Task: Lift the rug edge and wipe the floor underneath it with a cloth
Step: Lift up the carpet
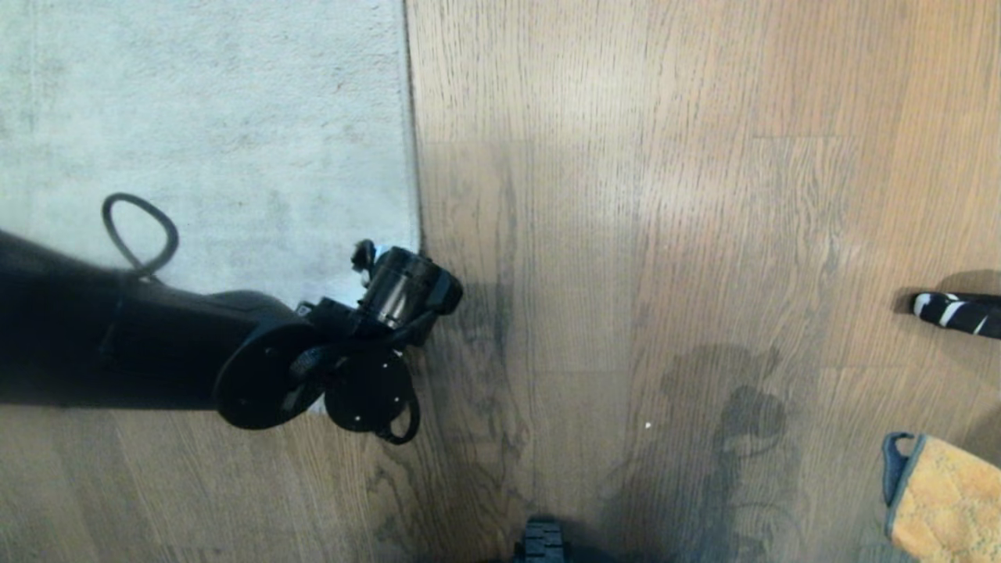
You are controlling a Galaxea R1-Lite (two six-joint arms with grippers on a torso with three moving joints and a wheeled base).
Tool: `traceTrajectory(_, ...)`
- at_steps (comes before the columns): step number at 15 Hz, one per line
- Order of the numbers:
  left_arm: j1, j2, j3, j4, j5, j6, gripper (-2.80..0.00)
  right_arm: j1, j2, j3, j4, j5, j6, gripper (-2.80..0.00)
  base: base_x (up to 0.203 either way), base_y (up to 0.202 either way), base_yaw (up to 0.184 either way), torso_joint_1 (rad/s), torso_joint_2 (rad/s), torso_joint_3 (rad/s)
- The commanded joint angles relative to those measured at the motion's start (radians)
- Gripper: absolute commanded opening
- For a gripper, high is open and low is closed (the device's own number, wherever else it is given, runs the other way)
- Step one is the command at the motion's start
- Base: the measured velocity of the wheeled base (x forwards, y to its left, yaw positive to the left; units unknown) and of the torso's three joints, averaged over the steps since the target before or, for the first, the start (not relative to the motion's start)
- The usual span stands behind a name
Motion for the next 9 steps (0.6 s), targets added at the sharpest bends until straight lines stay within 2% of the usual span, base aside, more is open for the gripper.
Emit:
traceTrajectory(1, 0.000, -0.080, 0.005, -0.007, 0.001, 0.000, -2.80, 0.000, 0.001, 0.000, 0.000, 0.001, -0.001, -2.80, 0.000, 0.000, 0.000, 0.000, 0.00, 0.000)
traceTrajectory(9, -0.028, -0.247, 0.056, -0.006, -0.033, 0.003, -2.80, 0.000, 0.001, 0.000, 0.000, 0.001, -0.001, -2.80, 0.000, 0.000, 0.000, 0.000, 0.00, 0.000)
